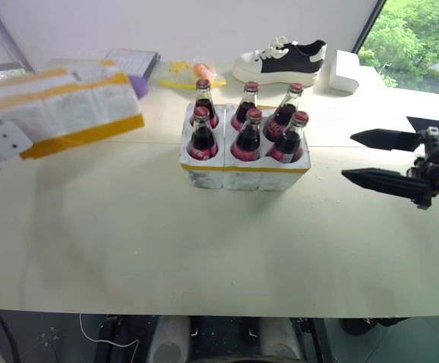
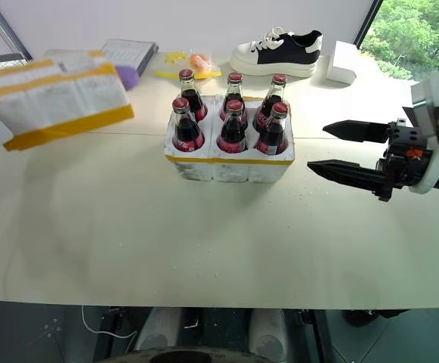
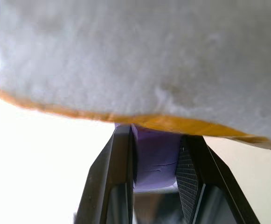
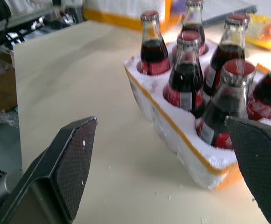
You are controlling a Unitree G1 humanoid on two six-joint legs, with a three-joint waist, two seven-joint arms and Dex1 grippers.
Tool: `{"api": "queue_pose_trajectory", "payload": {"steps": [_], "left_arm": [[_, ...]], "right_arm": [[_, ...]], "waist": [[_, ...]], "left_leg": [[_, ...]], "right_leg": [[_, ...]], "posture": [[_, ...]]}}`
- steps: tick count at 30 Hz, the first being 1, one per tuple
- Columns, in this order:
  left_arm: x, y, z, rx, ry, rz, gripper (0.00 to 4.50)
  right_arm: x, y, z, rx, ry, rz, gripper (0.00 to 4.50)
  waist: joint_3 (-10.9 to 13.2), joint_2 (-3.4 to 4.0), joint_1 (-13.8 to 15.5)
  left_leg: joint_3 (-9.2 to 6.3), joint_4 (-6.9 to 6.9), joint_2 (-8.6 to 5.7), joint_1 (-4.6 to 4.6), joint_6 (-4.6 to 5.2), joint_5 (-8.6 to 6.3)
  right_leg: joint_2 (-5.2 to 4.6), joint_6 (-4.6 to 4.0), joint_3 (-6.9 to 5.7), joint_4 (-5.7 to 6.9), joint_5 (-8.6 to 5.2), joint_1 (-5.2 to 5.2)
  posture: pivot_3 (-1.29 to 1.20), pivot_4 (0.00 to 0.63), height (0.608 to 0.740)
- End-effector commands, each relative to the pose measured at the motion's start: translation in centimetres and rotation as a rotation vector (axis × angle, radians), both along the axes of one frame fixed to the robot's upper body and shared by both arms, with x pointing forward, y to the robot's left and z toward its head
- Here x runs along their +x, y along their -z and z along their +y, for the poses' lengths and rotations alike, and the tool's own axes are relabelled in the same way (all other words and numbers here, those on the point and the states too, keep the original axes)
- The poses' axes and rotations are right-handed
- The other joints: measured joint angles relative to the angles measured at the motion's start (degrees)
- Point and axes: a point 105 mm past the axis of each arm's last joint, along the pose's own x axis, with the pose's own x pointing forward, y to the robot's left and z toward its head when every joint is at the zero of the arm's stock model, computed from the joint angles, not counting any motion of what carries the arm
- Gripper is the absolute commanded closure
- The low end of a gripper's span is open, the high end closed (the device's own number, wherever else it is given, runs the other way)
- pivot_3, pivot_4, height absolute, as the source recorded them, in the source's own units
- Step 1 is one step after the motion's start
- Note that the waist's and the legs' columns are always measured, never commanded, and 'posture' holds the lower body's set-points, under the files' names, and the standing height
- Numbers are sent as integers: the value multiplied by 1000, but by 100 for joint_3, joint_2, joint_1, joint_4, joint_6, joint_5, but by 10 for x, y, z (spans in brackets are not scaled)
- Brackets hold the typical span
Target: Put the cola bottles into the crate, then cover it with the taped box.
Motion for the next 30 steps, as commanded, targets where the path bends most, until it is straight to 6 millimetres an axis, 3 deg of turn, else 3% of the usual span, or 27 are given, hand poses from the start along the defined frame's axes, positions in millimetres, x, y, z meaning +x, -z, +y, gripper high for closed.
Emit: {"api": "queue_pose_trajectory", "payload": {"steps": [1, 6, 13, 18, 21, 25, 30], "left_arm": [[-3, -54, -16, 28, 65, -137, 3395], [0, -96, -57, 35, 190, -217, 3395], [1, -127, -135, -21, 398, -224, 3395], [2, -124, -181, -56, 504, -149, 3395], [3, -111, -225, -59, 598, -63, 3395], [0, -93, -267, -82, 691, 27, 3395], [-1, -82, -289, -8, 715, 59, 3395]], "right_arm": [[-2, -12, -7, -15, 23, -69, 0], [1, -6, -11, -13, 46, -60, 0], [4, 0, -15, -5, 75, -60, 0], [7, 2, -16, 3, 89, -66, 0], [8, 2, -17, 10, 99, -73, 0], [8, 2, -16, 29, 110, -82, 0], [6, 5, -15, 43, 124, -86, 0]], "waist": [[0, 0, 1], [2, -3, 5], [2, -5, 14], [3, -5, -3], [3, -5, 17], [4, -7, 21], [3, -6, 4]], "left_leg": [[0, 0, 0, 0, 0, 0], [15, 1, -1, -1, -11, 7], [13, 7, -5, 6, -24, 16], [12, 8, -7, 9, -28, 18], [10, 9, -7, 9, -32, 22], [1, 13, -12, 10, -30, 22], [-3, 11, -11, 13, -35, 24]], "right_leg": [[0, 0, 0, 0, 0, 0], [0, 1, 0, -1, -1, 1], [2, 4, 0, -3, -3, 18], [5, 9, 1, -2, -6, 20], [8, 10, 0, -1, -6, 22], [6, 13, 0, -6, -8, 33], [10, 14, -1, -4, -8, 32]], "posture": [[0, 150, 740], [0, 150, 740], [0, 150, 740], [0, 150, 740], [0, 150, 740], [0, 150, 740], [0, 150, 740]]}}
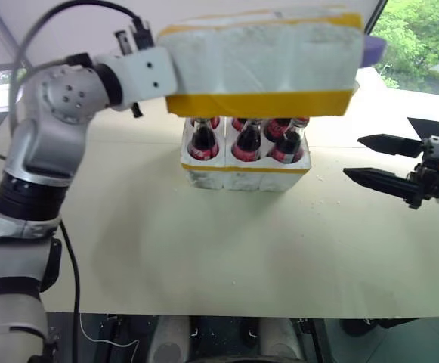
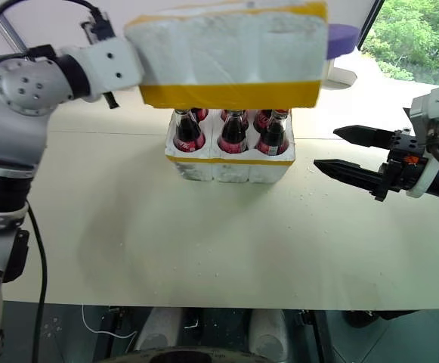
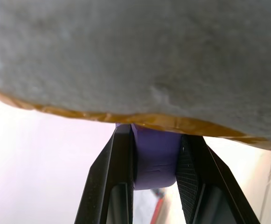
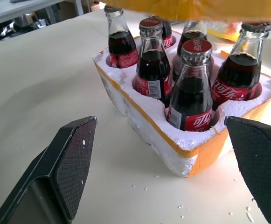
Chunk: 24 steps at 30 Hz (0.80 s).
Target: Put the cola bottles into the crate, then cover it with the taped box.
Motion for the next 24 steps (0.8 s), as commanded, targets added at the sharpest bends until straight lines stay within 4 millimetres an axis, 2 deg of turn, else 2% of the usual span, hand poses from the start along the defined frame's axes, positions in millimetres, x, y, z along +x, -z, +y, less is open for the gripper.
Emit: {"api": "queue_pose_trajectory", "payload": {"steps": [1, 5, 13, 16, 18, 20, 21, 24], "left_arm": [[-7, -14, -10, 92, 2, -91, 3395], [-6, -7, -10, 216, -28, -147, 3395], [-5, -1, -7, 307, -55, -198, 3395], [-7, 8, -5, 295, -56, -161, 2377], [-7, 13, -2, 297, -66, -143, 1463], [-9, 18, 2, 297, -75, -118, 354], [-9, 19, 4, 295, -79, -108, 45], [-14, 25, 13, 256, -94, -40, 45]], "right_arm": [[-6, -12, 1, 0, 10, -76, 0], [-8, -13, 0, 9, 25, -83, 0], [-9, -16, -1, 29, 39, -95, 0], [-8, -17, -1, 32, 39, -96, 0], [-7, -17, -1, 30, 37, -96, 0], [-7, -16, -1, 25, 35, -93, 0], [-7, -16, -1, 23, 34, -92, 0], [-7, -15, -2, 18, 34, -88, 0]], "waist": [[-1, 2, 0], [0, 2, 18], [0, 2, 13], [0, 2, 10], [0, 2, 14], [0, 2, 15], [0, 2, 16], [0, 2, 8]], "left_leg": [[-1, 0, 1, 0, -1, 1], [-2, 1, -1, 1, 0, 0], [-21, 1, -2, 1, 2, -1], [-23, 1, -1, 1, 2, -1], [-24, 1, -1, 2, 2, -1], [-24, 2, -1, 2, 2, -1], [-25, 2, -1, 2, 2, -1], [-25, 2, -1, 2, 3, -1]], "right_leg": [[1, 0, 0, 0, 0, 0], [-1, 0, 1, -1, 0, 3], [-2, 0, -1, -3, 0, 6], [-2, 0, -1, -3, 0, 6], [-2, 0, -1, -2, 0, 6], [-2, 0, -2, -2, 0, 6], [-2, 0, -1, -2, 0, 7], [-2, 0, -1, -2, 0, 7]], "posture": [[0, 150, 740], [0, 150, 740], [0, 150, 740], [0, 150, 740], [0, 150, 740], [0, 150, 740], [0, 150, 740], [0, 150, 740]]}}
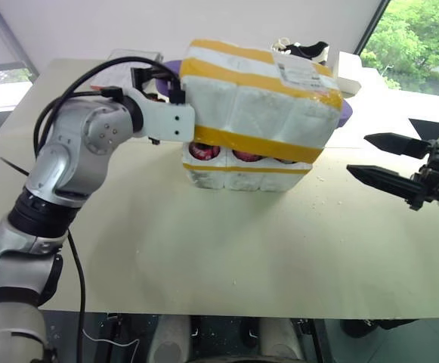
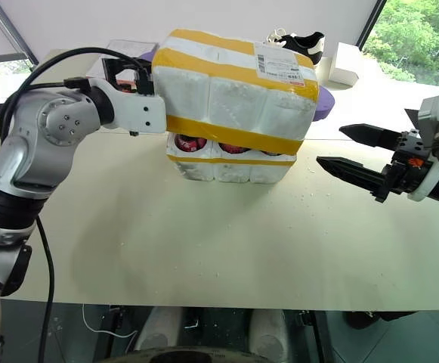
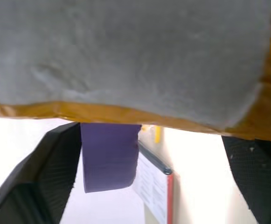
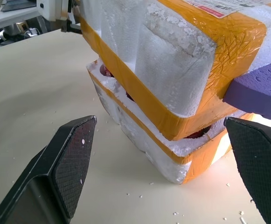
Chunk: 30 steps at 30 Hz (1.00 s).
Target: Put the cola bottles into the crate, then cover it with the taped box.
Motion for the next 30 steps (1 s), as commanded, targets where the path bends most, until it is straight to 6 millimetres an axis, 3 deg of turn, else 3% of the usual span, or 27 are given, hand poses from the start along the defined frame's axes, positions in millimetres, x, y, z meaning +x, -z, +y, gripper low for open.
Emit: {"api": "queue_pose_trajectory", "payload": {"steps": [1, 5, 10, 14, 18, 20, 24, 30], "left_arm": [[-11, -14, 16, -78, -37, 11, 45], [-22, -16, 26, -135, -47, 46, 45], [-36, -19, 52, -274, -85, 163, 45], [-39, -21, 74, -604, -68, 381, 45], [-69, -21, 81, -935, 181, 795, 45], [-80, -17, 88, -992, 250, 954, 45], [-86, -3, 94, -1054, 272, 1175, 45], [-79, 3, 91, -1043, 290, 1237, 45]], "right_arm": [[-2, -10, -1, -11, -5, -48, 0], [-2, -11, -3, -13, -4, -46, 0], [-1, -10, -4, -19, -7, -37, 0], [-1, -9, -6, -24, -8, -31, 0], [0, -7, -9, -37, 1, -20, 0], [1, -5, -11, -49, 4, -15, 0], [4, 1, -12, -70, -2, -2, 0], [13, 13, -11, -88, -12, 29, 0]], "waist": [[0, 0, -3], [0, 0, -6], [0, 0, -2], [0, 0, -2], [0, 1, -12], [0, 1, -18], [0, 2, -7], [-1, 1, -11]], "left_leg": [[-1, 0, 0, 0, 0, 0], [-2, 0, 1, 1, 0, 0], [-5, 0, 2, 1, 0, 0], [-6, 0, 2, 2, 0, 0], [-8, 0, 4, 5, -1, 1], [-6, 0, 4, 5, -2, 1], [-4, -1, 2, 15, -4, 2], [-6, 0, 0, 16, -3, 1]], "right_leg": [[1, 0, 0, 0, 0, 0], [1, 0, -1, 1, 0, 0], [0, 0, -1, 1, 0, 1], [0, 0, -1, 1, 0, 3], [1, 1, -2, 2, -1, 6], [2, 2, -2, 2, -2, 5], [2, 3, -3, 2, -2, 12], [0, 2, -4, 1, -2, 19]], "posture": [[0, 150, 740], [0, 150, 740], [0, 150, 740], [0, 150, 740], [0, 150, 740], [0, 150, 740], [0, 150, 740], [0, 150, 740]]}}
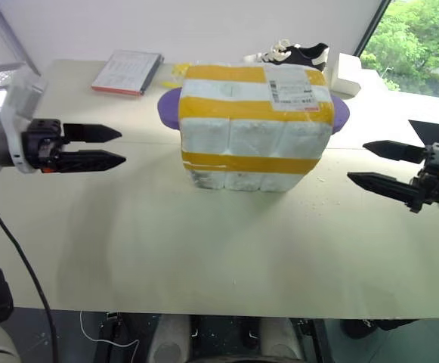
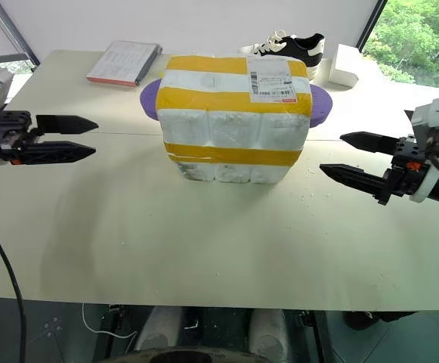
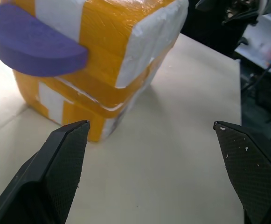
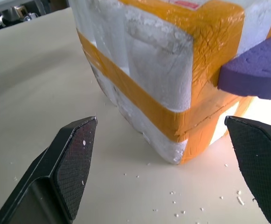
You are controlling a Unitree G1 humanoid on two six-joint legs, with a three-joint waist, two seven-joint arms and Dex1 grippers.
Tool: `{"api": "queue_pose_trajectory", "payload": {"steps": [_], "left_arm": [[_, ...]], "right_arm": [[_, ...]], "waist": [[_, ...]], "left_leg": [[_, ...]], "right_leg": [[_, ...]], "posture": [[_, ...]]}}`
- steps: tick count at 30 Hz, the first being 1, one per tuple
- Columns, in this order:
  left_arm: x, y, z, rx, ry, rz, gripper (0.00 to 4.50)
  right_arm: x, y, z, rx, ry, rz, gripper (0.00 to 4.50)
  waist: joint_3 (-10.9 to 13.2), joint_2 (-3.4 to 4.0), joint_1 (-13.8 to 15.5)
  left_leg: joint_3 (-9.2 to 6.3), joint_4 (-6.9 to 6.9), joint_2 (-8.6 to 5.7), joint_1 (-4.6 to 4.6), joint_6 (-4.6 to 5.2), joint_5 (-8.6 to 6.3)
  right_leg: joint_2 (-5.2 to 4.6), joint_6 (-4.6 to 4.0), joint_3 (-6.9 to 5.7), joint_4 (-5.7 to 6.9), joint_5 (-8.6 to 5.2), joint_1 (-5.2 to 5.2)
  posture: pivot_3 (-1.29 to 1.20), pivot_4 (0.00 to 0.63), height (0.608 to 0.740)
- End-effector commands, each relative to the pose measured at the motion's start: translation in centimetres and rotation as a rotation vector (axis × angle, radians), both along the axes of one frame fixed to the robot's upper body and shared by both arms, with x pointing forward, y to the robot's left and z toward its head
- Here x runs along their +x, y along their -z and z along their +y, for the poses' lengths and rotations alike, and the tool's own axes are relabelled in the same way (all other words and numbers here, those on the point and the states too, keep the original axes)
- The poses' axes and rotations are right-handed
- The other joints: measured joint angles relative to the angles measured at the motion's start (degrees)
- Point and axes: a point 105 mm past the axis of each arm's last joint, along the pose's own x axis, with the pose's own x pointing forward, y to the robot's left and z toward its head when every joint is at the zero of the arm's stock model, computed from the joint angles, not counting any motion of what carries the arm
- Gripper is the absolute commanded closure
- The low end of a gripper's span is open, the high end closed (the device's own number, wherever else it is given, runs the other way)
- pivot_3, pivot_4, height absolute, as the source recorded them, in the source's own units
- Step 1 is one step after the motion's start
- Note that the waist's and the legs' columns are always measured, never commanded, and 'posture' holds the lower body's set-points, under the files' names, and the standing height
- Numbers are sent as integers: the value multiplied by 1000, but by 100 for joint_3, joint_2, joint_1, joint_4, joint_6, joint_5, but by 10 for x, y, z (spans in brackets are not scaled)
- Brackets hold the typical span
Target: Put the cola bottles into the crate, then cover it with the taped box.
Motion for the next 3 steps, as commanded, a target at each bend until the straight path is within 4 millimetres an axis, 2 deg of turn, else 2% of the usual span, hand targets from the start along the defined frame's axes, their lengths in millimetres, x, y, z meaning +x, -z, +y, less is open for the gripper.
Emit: {"api": "queue_pose_trajectory", "payload": {"steps": [1, 3], "left_arm": [[1, -10, -2, 8, 28, -49, 45], [3, -6, -3, 30, 25, -58, 45]], "right_arm": [[2, -6, 1, -25, -12, -33, 0], [3, -6, 2, -26, -19, -32, 0]], "waist": [[0, 0, -11], [0, 2, -12]], "left_leg": [[0, 0, 1, 0, 0, 0], [1, -2, 1, 0, -1, 0]], "right_leg": [[1, 0, 0, 0, 0, -2], [2, -1, 0, 1, 0, -3]], "posture": [[0, 150, 740], [0, 150, 740]]}}
